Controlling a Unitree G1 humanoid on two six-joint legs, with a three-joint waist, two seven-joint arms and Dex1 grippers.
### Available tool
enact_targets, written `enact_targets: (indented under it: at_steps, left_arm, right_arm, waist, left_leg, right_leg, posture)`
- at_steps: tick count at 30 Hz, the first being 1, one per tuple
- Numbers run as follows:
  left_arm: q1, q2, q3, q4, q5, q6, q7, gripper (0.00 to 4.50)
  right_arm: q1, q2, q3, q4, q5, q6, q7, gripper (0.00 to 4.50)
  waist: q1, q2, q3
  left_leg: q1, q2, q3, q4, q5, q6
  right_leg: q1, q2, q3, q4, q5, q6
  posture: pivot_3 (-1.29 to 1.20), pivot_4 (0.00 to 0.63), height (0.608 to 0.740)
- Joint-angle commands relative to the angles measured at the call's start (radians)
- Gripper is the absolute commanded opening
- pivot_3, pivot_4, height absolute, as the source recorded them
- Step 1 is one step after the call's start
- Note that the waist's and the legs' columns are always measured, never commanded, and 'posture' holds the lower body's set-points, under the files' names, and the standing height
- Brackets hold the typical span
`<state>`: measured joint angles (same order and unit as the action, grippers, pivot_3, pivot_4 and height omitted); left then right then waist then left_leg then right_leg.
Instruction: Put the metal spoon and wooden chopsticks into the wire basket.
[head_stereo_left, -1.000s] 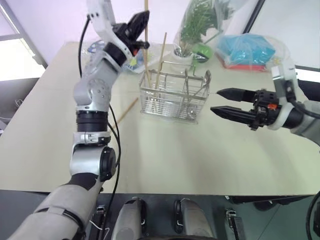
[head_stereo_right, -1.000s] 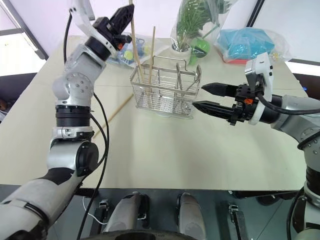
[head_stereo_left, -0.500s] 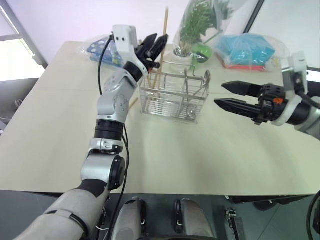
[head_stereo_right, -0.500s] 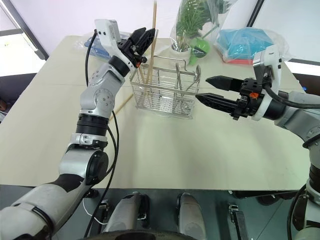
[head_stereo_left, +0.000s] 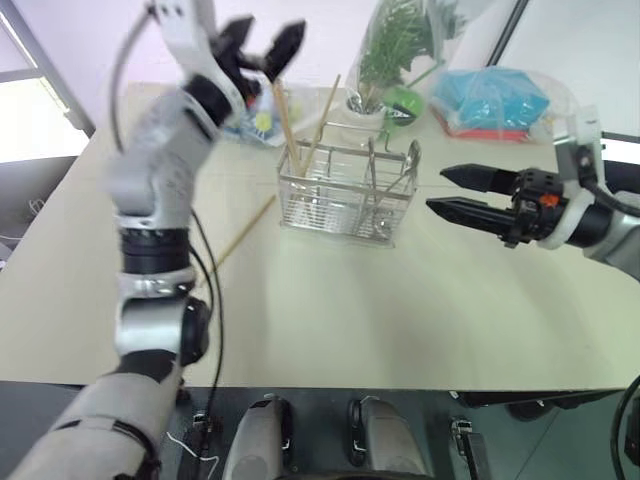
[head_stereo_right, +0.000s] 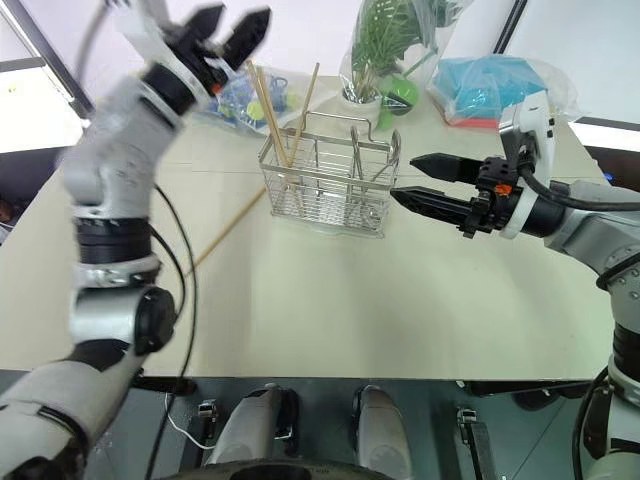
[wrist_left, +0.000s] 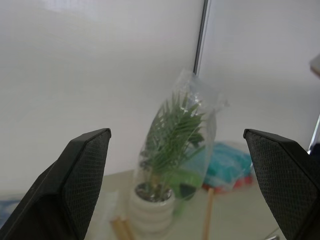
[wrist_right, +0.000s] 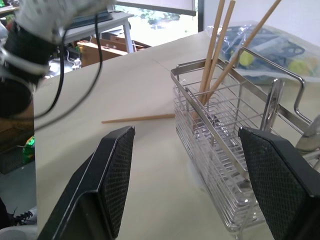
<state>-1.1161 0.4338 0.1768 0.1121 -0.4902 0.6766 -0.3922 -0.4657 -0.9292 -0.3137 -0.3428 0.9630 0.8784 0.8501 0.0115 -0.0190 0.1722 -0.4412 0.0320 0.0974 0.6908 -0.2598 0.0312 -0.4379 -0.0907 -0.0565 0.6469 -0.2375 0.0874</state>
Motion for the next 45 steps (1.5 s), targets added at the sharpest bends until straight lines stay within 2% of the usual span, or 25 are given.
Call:
enact_targets:
  at_steps: [1,4,9,18,33,39,45]
  left_arm:
    - [-0.012,0.152,-0.041,-0.026,0.013,0.165,-0.082,4.47]
    - [-0.002,0.256,-0.085,-0.004,0.043,0.277,-0.107,4.47]
    - [0.044,0.283,-0.132,0.077,0.14,0.34,-0.044,4.47]
    - [0.143,0.193,-0.122,0.078,0.144,0.42,-0.027,4.47]
    - [0.171,0.12,-0.214,0.127,0.206,0.364,-0.082,4.47]
    - [0.189,0.09,-0.276,0.242,0.266,0.305,-0.104,4.47]
    - [0.17,0.056,-0.278,0.367,0.272,0.284,-0.154,4.47]
  right_arm:
    - [-0.001,-0.016,0.003,0.002,-0.029,-0.034,0.032,3.4]
    - [-0.011,-0.013,0.018,0.019,-0.049,-0.047,0.052,3.4]
    - [-0.037,0.013,0.035,0.033,-0.061,-0.064,0.055,3.4]
    - [-0.055,0.023,0.067,0.05,-0.081,-0.076,0.073,3.4]
    - [-0.059,0.032,0.058,0.055,-0.092,-0.079,0.071,3.4]
    - [-0.056,0.034,0.049,0.033,-0.071,-0.056,0.061,3.4]
    - [-0.062,0.032,0.037,0.038,-0.056,-0.043,0.048,3.4]
  waist:
    - [-0.001,0.001,0.0]
    - [0.002,0.001,0.0]
    - [0.003,0.0,0.0]
    - [0.002,0.0,0.0]
    - [0.002,0.0,0.0]
    - [0.001,0.0,0.0]
    - [0.003,0.0,0.0]
  left_leg:
    - [0.0,0.0,0.0,0.0,0.0,0.0]
    - [0.001,0.0,0.0,0.0,0.0,0.0]
    - [0.0,0.0,0.0,0.001,0.0,0.0]
    - [-0.001,0.0,0.0,0.001,0.0,-0.001]
    - [-0.001,0.0,0.0,0.001,0.0,0.0]
    - [-0.001,0.0,0.0,0.001,0.0,0.0]
    - [-0.001,0.0,0.0,0.001,0.0,0.0]
  right_leg:
    - [0.0,0.0,0.0,0.0,0.0,0.0]
    - [0.0,0.0,0.0,0.0,0.0,0.0]
    - [0.001,0.0,0.0,0.0,0.0,0.0]
    - [0.0,0.0,0.0,0.0,0.0,0.0]
    - [0.0,0.0,0.0,0.0,0.0,0.0]
    - [-0.001,0.0,0.0,0.0,0.0,0.0]
    - [-0.001,0.0,0.0,0.001,0.0,0.0]
  posture:
    - [0.0,0.15,0.72]
    - [0.0,0.15,0.72]
    - [0.0,0.15,0.72]
    - [0.0,0.15,0.72]
    - [0.0,0.15,0.72]
    - [0.0,0.15,0.72]
    - [0.0,0.15,0.72]
